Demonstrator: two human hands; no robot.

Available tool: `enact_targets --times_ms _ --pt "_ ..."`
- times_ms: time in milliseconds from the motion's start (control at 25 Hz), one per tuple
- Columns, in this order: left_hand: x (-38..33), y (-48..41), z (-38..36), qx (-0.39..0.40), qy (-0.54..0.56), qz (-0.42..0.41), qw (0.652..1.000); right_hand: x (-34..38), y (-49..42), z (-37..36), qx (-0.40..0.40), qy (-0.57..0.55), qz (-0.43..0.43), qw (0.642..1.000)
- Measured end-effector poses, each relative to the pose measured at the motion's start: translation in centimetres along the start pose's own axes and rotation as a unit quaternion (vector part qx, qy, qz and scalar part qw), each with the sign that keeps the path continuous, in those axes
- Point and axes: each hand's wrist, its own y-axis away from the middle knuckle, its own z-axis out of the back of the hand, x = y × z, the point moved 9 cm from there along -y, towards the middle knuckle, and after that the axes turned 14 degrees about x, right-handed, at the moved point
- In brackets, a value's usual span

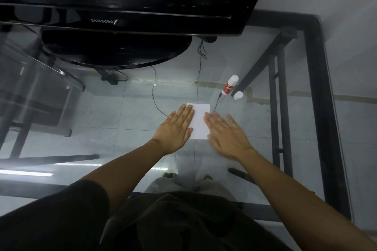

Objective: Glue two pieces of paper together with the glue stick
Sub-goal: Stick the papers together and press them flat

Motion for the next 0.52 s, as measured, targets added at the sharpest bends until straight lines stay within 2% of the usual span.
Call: enact_targets --times_ms 80,200,360,520 --pt "0.0 0.0 0.0 0.000 0.005 0.001 1.000 -1.6 -0.2 0.9 -0.009 -0.014 -0.031 0.999" --pt "0.0 -0.1 -0.1 -0.003 0.003 -0.002 1.000 -0.2 -0.9 1.1 -0.001 0.003 0.023 1.000" --pt "0.0 -0.1 -0.1 0.004 0.008 -0.002 1.000 -2.0 -1.2 1.6 -0.005 0.010 -0.019 1.000" --pt "-0.1 -0.1 -0.2 0.003 0.008 -0.005 1.000 0.0 -1.4 1.2 0.001 0.002 0.019 1.000"
